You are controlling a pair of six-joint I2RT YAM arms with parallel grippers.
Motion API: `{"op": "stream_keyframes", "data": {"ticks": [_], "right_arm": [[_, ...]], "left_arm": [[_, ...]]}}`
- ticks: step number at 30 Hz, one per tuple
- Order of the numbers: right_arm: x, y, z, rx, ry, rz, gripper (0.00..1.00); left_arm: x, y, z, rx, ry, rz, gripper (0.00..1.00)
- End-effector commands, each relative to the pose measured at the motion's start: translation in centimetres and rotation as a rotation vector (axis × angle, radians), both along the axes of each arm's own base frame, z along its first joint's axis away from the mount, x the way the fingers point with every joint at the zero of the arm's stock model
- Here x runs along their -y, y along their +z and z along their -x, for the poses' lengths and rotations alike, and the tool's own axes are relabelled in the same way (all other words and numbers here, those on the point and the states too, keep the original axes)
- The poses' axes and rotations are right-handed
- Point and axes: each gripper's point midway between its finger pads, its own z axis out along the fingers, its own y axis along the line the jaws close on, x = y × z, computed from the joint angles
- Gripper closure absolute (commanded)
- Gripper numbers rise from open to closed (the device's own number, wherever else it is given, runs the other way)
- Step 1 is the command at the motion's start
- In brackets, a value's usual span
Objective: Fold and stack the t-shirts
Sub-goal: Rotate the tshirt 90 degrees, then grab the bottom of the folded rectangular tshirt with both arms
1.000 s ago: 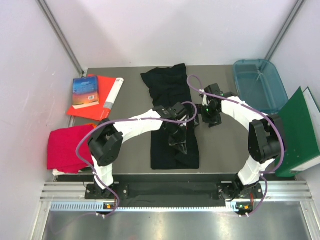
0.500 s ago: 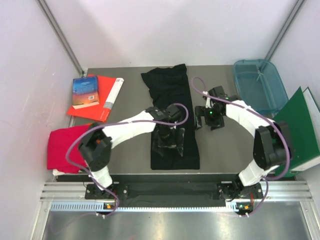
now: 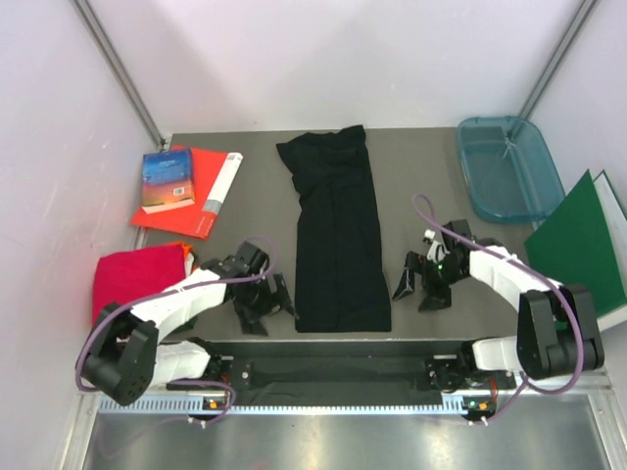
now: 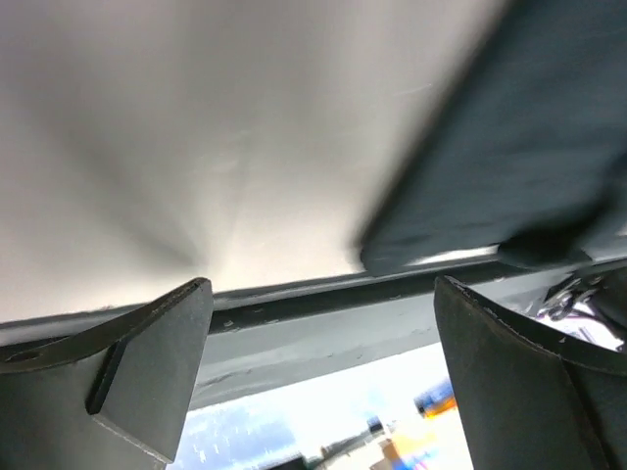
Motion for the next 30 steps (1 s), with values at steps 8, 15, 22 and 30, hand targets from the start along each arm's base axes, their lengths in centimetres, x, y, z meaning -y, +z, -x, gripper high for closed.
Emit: {"op": "stream_keyframes", "data": {"ticks": [8, 15, 22, 30], "right_arm": [[-2.2, -0.1, 4.3, -0.066, 0.029, -0.133, 0.24], [-3.5, -0.5, 5.0, -0.083, 0.034, -0.192, 0.36], [-4.7, -1.7, 4.2, -0.087, 0.039, -0.199, 0.49], [-5.4, -5.4, 3.7, -0.102, 0.126, -0.1, 1.0]], "left_arm": [[3.9, 0.1, -0.4, -0.007, 0.019, 0.265, 0.17], [4.7, -1.2, -0.5, -0.033, 0.013, 0.264, 0.32], [5.7, -1.6, -2.4, 0.001, 0.013, 0.238, 0.48], [5.8, -2.5, -3.1, -0.015, 0.0, 0.165, 1.0]]}}
